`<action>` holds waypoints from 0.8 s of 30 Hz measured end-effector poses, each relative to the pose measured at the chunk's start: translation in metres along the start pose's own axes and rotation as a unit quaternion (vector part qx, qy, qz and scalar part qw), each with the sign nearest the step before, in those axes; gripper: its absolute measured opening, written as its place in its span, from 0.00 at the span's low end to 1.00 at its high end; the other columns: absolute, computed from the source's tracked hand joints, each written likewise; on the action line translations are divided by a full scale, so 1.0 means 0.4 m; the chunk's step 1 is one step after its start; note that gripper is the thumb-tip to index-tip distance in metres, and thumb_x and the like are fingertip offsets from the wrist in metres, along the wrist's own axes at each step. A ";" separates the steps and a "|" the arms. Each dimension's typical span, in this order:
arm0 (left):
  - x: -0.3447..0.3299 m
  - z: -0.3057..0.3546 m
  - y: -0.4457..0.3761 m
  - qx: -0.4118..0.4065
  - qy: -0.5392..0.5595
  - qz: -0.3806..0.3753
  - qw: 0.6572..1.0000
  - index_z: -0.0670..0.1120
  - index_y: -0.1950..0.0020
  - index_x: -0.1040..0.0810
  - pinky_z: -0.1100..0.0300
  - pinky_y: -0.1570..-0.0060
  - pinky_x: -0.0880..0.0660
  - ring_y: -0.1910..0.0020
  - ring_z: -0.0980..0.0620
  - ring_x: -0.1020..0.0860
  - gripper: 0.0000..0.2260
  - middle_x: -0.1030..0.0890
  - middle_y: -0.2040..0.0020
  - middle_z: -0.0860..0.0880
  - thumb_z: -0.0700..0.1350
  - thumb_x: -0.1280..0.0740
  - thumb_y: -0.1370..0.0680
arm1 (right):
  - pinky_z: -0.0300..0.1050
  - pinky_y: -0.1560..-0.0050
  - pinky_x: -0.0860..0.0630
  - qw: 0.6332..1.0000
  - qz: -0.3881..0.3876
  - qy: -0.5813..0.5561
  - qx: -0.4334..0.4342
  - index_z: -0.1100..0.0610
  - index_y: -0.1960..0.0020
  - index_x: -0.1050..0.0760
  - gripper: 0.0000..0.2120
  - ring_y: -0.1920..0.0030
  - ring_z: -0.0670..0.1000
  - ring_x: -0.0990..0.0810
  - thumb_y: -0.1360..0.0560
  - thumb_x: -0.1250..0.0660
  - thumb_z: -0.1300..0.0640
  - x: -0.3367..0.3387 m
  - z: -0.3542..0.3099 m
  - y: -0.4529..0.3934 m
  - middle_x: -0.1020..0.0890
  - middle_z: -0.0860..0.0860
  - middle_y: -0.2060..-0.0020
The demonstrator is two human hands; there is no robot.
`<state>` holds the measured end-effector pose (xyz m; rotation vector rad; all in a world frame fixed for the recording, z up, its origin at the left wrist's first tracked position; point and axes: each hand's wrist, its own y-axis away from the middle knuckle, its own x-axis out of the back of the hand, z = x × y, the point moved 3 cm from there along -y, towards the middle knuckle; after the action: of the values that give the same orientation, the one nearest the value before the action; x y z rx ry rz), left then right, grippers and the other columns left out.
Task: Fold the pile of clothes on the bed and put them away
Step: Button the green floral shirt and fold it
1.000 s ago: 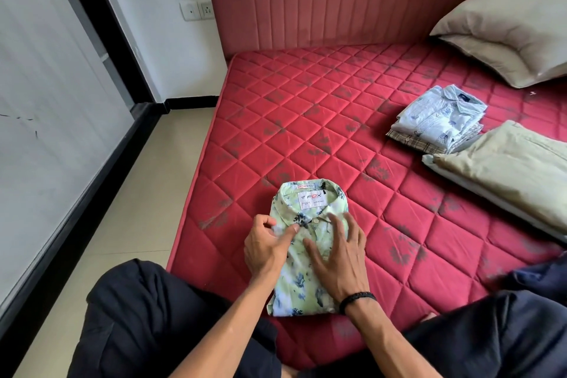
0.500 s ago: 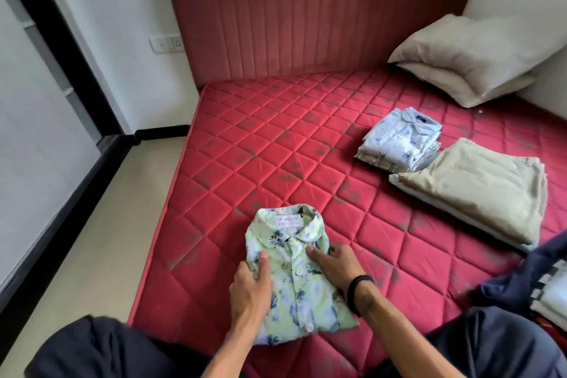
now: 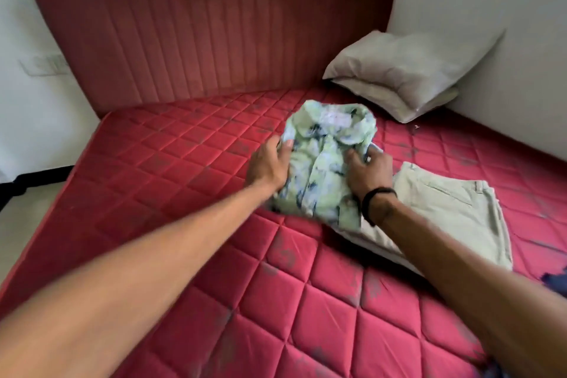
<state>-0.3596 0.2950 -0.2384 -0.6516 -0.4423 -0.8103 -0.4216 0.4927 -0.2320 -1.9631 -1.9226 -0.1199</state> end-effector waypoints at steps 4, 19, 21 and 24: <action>-0.174 0.021 -0.243 -0.039 -0.024 -0.023 0.999 0.46 0.55 0.26 0.48 0.58 0.31 0.52 0.37 0.20 0.17 0.18 0.54 0.39 0.57 0.41 0.16 | 0.46 0.56 0.35 0.996 0.081 0.038 -0.019 0.63 0.48 0.18 0.13 0.56 0.55 0.27 0.20 0.33 0.53 -0.031 0.076 -0.232 0.24 0.56 0.58; -0.402 -0.154 -0.229 0.273 0.040 -0.224 0.935 0.46 0.19 0.36 0.48 0.27 0.33 0.25 0.41 0.31 0.57 0.31 0.24 0.45 0.84 0.39 0.37 | 0.50 0.23 0.39 0.970 0.022 0.089 -0.226 0.62 0.20 0.42 0.44 0.23 0.61 0.35 0.24 0.33 0.35 -0.121 0.326 -0.318 0.38 0.64 0.22; -0.382 -0.128 -0.195 0.290 0.099 -0.326 0.894 0.50 0.19 0.36 0.41 0.23 0.39 0.22 0.40 0.36 0.57 0.35 0.20 0.44 0.85 0.40 0.37 | 0.53 0.24 0.34 0.958 -0.057 0.059 -0.276 0.60 0.21 0.36 0.51 0.26 0.60 0.29 0.33 0.37 0.28 -0.142 0.317 -0.329 0.30 0.62 0.25; -0.341 -0.088 -0.150 0.274 0.126 -0.316 0.900 0.45 0.18 0.40 0.40 0.22 0.44 0.19 0.41 0.41 0.44 0.39 0.18 0.42 0.73 0.39 0.24 | 0.51 0.41 0.21 0.952 -0.131 -0.017 -0.275 0.57 0.38 0.20 0.34 0.48 0.58 0.17 0.28 0.41 0.31 -0.168 0.339 -0.344 0.16 0.55 0.45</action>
<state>-0.4866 0.3109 -0.3228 0.1484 -0.6235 -1.2986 -0.5878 0.4717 -0.3493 -2.0151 -2.3496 -0.7766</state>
